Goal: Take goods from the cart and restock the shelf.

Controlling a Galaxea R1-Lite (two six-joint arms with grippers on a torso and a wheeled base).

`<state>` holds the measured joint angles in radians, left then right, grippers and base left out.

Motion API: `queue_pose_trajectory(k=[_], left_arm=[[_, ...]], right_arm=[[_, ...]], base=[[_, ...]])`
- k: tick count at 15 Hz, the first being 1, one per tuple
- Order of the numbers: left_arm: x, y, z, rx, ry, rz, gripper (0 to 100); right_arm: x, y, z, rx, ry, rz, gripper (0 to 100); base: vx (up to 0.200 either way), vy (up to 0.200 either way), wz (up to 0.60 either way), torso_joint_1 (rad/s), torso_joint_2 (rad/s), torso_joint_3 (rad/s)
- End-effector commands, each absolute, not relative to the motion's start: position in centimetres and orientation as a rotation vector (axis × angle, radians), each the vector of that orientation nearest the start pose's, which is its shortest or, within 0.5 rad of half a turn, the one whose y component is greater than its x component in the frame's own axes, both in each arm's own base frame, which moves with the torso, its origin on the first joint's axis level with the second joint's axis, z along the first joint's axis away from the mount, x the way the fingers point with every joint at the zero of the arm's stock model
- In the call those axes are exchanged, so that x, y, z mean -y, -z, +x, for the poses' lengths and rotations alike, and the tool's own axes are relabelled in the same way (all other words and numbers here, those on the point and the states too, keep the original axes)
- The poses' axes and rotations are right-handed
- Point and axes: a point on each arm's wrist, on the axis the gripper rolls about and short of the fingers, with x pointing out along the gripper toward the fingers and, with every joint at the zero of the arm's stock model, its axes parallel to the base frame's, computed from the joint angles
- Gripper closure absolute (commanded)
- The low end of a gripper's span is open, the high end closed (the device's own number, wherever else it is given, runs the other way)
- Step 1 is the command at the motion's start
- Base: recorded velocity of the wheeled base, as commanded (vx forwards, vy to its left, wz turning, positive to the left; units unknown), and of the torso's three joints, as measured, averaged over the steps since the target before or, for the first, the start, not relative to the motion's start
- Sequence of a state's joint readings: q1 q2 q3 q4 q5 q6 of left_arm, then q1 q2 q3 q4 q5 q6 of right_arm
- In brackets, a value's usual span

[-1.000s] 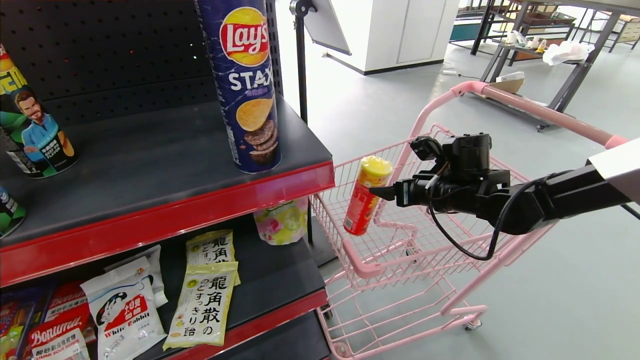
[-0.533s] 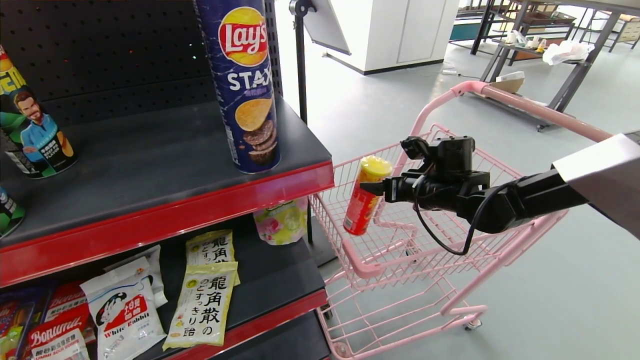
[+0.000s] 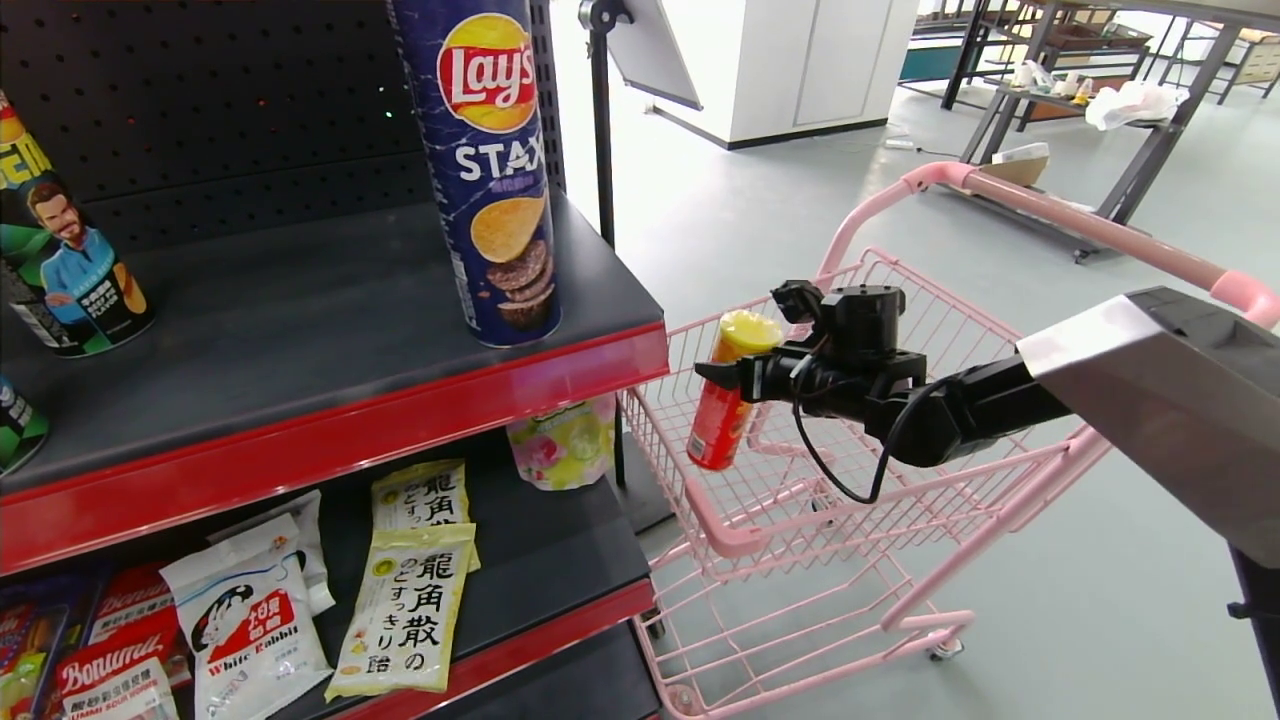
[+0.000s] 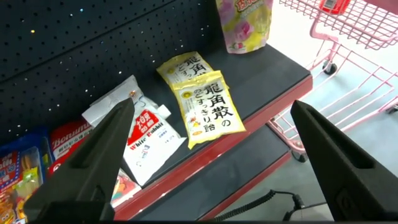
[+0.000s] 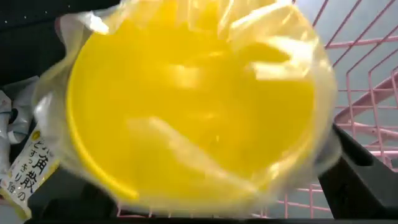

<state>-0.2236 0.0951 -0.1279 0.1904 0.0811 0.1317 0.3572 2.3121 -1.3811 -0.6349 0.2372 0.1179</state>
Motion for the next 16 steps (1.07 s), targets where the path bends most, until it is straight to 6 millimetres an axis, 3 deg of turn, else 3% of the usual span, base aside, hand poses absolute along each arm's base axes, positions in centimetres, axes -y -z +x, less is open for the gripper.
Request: queue_pose_trajectory(k=[1, 2, 6, 8, 10, 13, 14, 16], left_arm=[[-0.7, -9.3, -2.4, -0.148, 0.151, 0.156, 0], [-0.7, -9.3, -2.4, -0.15, 0.151, 0.156, 0], [-0.7, -9.2, -2.4, -0.153, 0.151, 0.157, 0], [-0.7, -9.2, -2.4, -0.153, 0.151, 0.157, 0], [-0.7, -9.2, -2.4, -0.154, 0.151, 0.157, 0], [-0.8, -9.2, -2.4, -0.155, 0.137, 0.162, 0], [-0.8, -9.2, -2.4, -0.156, 0.137, 0.163, 0], [-0.8, -9.2, -2.4, -0.155, 0.142, 0.159, 0]], right_arm=[[-17.5, -8.5, 44.5, -0.333, -0.578, 0.099, 0], [-17.6, -8.5, 44.6, -0.332, -0.576, 0.111, 100], [-17.2, -9.6, 44.3, -0.315, -0.568, 0.122, 100], [-16.6, -11.9, 43.4, -0.285, -0.56, 0.122, 100], [-14.8, -15.3, 41.4, -0.24, -0.538, 0.112, 100], [-10.5, -19.5, 37.7, -0.168, -0.428, 0.064, 100], [-8.2, -21.3, 35.0, -0.145, -0.376, 0.046, 100], [-5.5, -22.7, 30.8, -0.17, -0.289, 0.011, 100]], base=[[0.0, 0.0, 0.0, 0.0, 0.0, 0.0], [0.0, 0.0, 0.0, 0.0, 0.0, 0.0], [0.0, 0.0, 0.0, 0.0, 0.0, 0.0], [0.0, 0.0, 0.0, 0.0, 0.0, 0.0], [0.0, 0.0, 0.0, 0.0, 0.0, 0.0], [0.0, 0.0, 0.0, 0.0, 0.0, 0.0], [0.0, 0.0, 0.0, 0.0, 0.0, 0.0], [0.0, 0.0, 0.0, 0.0, 0.0, 0.0]])
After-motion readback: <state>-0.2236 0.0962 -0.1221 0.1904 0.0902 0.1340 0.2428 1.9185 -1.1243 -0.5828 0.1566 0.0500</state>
